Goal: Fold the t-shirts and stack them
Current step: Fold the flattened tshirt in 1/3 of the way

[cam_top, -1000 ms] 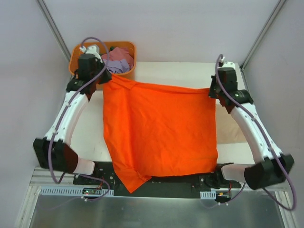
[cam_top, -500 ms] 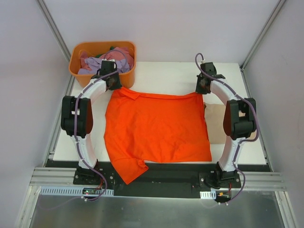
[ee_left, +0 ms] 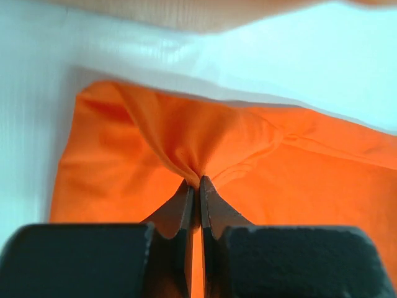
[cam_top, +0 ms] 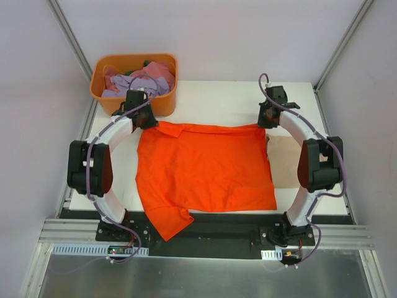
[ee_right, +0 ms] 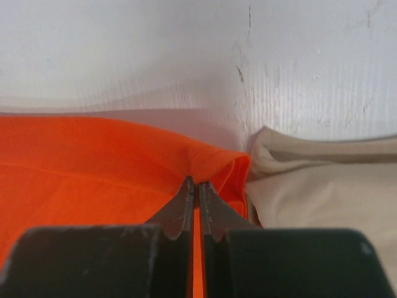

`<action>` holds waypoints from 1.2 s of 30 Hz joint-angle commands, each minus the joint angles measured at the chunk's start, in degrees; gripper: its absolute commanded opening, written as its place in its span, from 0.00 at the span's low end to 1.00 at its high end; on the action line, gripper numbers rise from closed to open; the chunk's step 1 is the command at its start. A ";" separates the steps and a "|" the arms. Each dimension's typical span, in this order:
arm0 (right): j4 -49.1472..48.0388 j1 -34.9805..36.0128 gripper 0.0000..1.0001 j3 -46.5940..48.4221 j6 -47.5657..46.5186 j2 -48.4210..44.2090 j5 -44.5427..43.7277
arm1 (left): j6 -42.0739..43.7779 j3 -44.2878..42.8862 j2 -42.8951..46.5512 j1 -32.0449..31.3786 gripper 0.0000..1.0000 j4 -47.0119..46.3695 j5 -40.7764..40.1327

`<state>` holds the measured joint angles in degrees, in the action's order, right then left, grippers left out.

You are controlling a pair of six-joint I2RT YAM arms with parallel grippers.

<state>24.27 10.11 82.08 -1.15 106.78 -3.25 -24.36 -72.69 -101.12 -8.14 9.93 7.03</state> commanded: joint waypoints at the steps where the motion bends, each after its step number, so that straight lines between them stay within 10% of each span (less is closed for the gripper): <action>1: 0.60 -0.44 0.01 -3.76 -1.22 -10.00 1.84 | -6.39 8.32 12.06 0.50 0.00 -0.62 0.80; 15: 2.89 -0.35 0.01 -14.40 -3.33 -21.79 1.75 | -17.91 31.63 38.00 -0.73 0.00 6.32 -0.87; 36: 3.94 -0.44 0.02 -16.52 -5.80 -21.88 -0.09 | -26.00 40.86 52.08 -6.54 0.06 22.58 -0.88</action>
<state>27.40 9.96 65.76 -5.87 86.74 -2.17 -48.49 -33.76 -50.43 -13.96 29.30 5.48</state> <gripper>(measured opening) 0.022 0.047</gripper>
